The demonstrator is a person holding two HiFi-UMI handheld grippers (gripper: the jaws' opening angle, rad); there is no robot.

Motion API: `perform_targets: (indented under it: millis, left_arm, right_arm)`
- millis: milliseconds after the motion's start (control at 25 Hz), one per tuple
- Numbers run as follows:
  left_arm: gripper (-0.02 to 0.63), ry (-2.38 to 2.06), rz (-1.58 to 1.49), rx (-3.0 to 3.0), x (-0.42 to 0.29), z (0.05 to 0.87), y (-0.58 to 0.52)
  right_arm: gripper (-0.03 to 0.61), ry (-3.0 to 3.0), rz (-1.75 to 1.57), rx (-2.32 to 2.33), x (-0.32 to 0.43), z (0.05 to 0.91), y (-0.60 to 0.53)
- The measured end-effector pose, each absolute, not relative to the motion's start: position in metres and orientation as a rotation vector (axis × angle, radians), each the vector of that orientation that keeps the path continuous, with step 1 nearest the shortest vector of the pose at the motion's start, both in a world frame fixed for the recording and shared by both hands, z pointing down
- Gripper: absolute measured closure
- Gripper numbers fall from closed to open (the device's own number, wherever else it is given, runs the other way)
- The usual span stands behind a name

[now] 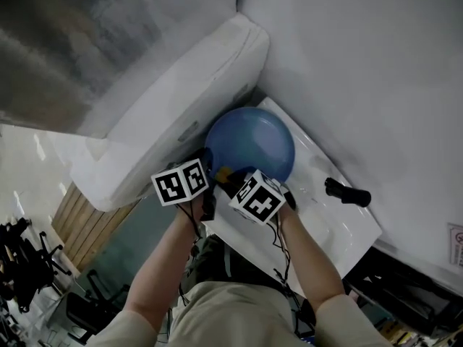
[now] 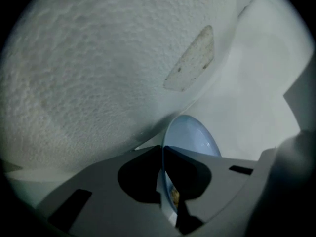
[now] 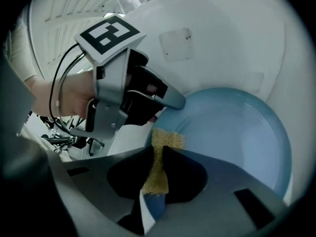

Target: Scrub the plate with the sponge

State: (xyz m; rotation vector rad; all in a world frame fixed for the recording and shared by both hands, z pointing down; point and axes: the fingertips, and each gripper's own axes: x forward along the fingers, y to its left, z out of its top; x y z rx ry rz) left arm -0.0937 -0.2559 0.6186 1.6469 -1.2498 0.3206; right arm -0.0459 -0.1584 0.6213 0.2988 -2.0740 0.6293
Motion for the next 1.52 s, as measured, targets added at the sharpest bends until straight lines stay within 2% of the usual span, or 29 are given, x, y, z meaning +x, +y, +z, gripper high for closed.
perform_targets:
  millis: [480,800,960,1160,1320,1520]
  left_arm:
    - [0.584,-1.241,0.257,1.619,-0.102,0.616,-0.253]
    - [0.586,-1.25,0.275,1.637,-0.106,0.616,-0.254]
    - [0.586,-1.271,0.274,1.637,-0.11,0.616,-0.254]
    - [0.586,-1.297,0.269,1.636,-0.111,0.615,-0.254]
    - [0.584,-1.302,0.258,1.629,-0.113,0.614,-0.253]
    - [0.584,-1.302,0.243,1.614,-0.112,0.615,-0.248]
  right_arm:
    - [0.508,-2.166,0.491,0.492,-0.056,0.616,-0.244]
    - [0.509,-2.055,0.467,0.915,0.026,0.618,-0.306]
    - [0.511,-1.918,0.442,0.905,0.062,0.625,-0.289]
    - [0.51,-1.846,0.44,0.774,0.072,0.624,-0.236]
    - [0.509,-1.888,0.516,0.546,0.043,0.62,-0.178]
    - [0.508,-1.953,0.455,0.317,-0.011,0.623,-0.141]
